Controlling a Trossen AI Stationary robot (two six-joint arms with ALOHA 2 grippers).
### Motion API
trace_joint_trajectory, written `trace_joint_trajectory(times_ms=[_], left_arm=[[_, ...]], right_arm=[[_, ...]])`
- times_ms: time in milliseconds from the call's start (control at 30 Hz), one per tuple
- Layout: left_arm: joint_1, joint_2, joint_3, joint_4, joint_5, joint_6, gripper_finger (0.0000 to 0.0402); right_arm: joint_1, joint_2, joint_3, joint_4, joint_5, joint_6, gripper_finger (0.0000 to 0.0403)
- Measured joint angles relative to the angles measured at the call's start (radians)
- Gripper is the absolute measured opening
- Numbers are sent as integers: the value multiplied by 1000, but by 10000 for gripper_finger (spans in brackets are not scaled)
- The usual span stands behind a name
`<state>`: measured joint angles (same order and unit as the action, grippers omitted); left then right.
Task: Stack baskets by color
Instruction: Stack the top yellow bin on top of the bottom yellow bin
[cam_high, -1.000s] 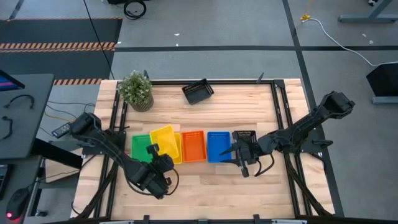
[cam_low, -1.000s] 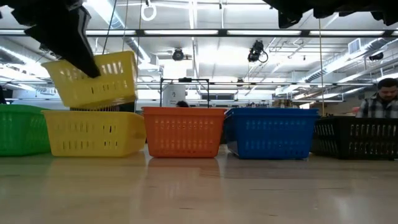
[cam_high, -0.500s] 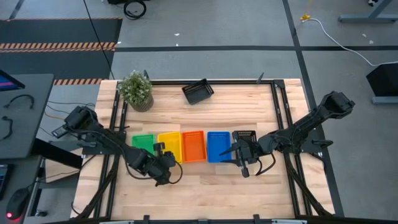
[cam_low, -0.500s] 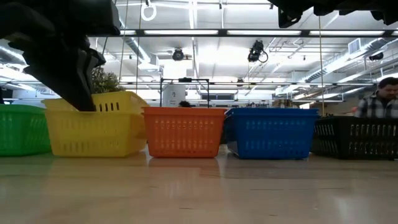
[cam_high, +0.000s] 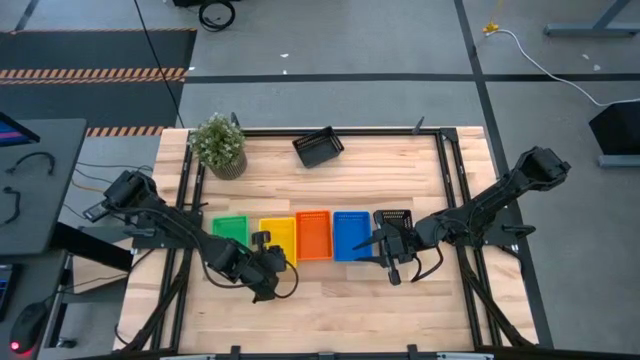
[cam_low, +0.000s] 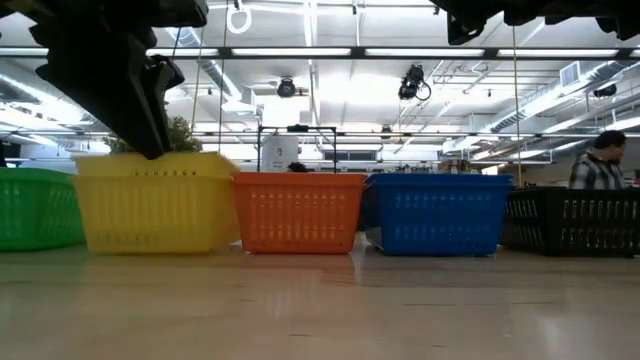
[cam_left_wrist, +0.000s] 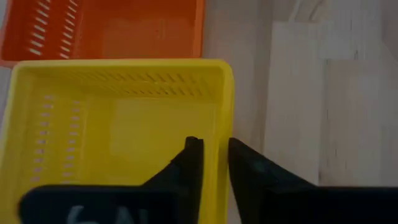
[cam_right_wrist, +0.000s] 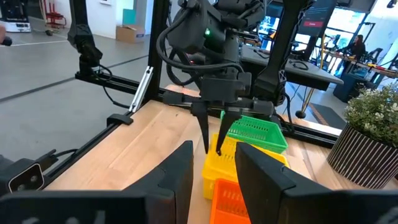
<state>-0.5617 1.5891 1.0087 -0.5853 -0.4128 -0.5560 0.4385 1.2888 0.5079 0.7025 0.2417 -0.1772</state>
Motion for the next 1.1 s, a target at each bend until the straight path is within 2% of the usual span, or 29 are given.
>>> trace_joint_trajectory(times_ms=[200, 333, 467, 633, 833, 1100], left_arm=[[0, -4, 66, -103, 2, -2, 143], [3, -17, 127, -147, -35, -39, 155], [5, -22, 121, -106, -75, -67, 130], [55, -21, 42, -94, -89, -165, 72], [130, -21, -66, -46, -6, -153, 9], [218, -21, -143, -84, 31, -111, 17]], right_arm=[[0, 0, 0, -1, 0, 0, 125], [0, 0, 0, -9, 0, 0, 125], [0, 1, 0, -18, 0, 2, 125], [0, 1, 0, -19, 0, 11, 125], [0, 1, 0, -32, 0, 28, 125], [0, 1, 0, -39, 0, 28, 125]])
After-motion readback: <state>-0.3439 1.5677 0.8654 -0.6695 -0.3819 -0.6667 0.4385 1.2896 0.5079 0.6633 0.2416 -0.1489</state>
